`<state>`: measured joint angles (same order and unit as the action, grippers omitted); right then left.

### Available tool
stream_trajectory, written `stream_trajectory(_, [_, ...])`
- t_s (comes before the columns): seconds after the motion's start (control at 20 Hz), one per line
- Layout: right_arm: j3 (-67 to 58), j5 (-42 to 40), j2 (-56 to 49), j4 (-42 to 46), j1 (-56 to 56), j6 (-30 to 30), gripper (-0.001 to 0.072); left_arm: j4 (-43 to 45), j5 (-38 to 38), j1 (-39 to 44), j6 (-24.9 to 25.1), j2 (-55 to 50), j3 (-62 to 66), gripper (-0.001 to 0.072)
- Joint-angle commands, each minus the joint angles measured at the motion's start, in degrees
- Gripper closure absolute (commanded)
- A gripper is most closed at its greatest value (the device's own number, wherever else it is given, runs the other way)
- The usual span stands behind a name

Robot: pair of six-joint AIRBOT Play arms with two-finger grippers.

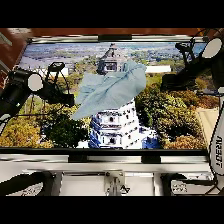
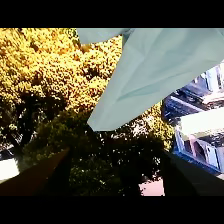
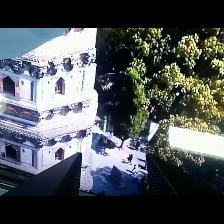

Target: Fold the shirts.

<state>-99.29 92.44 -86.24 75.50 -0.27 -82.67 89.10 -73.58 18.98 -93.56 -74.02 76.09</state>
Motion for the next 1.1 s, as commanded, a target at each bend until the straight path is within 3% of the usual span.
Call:
stream_trajectory(0.0, [0.02, -0.28, 0.04, -0.63, 0.02, -0.68, 0.0185, 0.02, 0.02, -0.02, 0.00, -0.04, -0.02, 0.0082])
stream_trajectory(0.2, [0.02, -4.96, 0.02, -5.25, 0.04, -6.78, 0.0185, 0.02, 0.02, -0.02, 0.00, -0.04, -0.02, 0.0082])
stream_trajectory(0.4, [0.02, -14.34, -0.17, -12.46, 0.50, -6.93, 0.0185, 0.02, 0.02, -0.02, 0.00, -0.04, -0.02, 0.0081])
stream_trajectory(0.55, [0.02, -19.67, -1.97, -12.44, 3.04, -6.93, 0.0185, 0.02, 0.02, -0.02, 0.00, -0.04, -0.02, 0.0081])
stream_trajectory(0.8, [0.02, -20.31, -5.81, -12.37, 6.05, -6.95, 0.0185, -0.11, 0.13, -0.02, -0.13, -0.09, -0.02, 0.0082])
stream_trajectory(1.05, [0.02, -19.74, -5.79, -10.16, 4.81, -6.93, 0.0185, -2.75, 15.78, 0.09, -0.22, -2.27, -0.02, 0.0082])
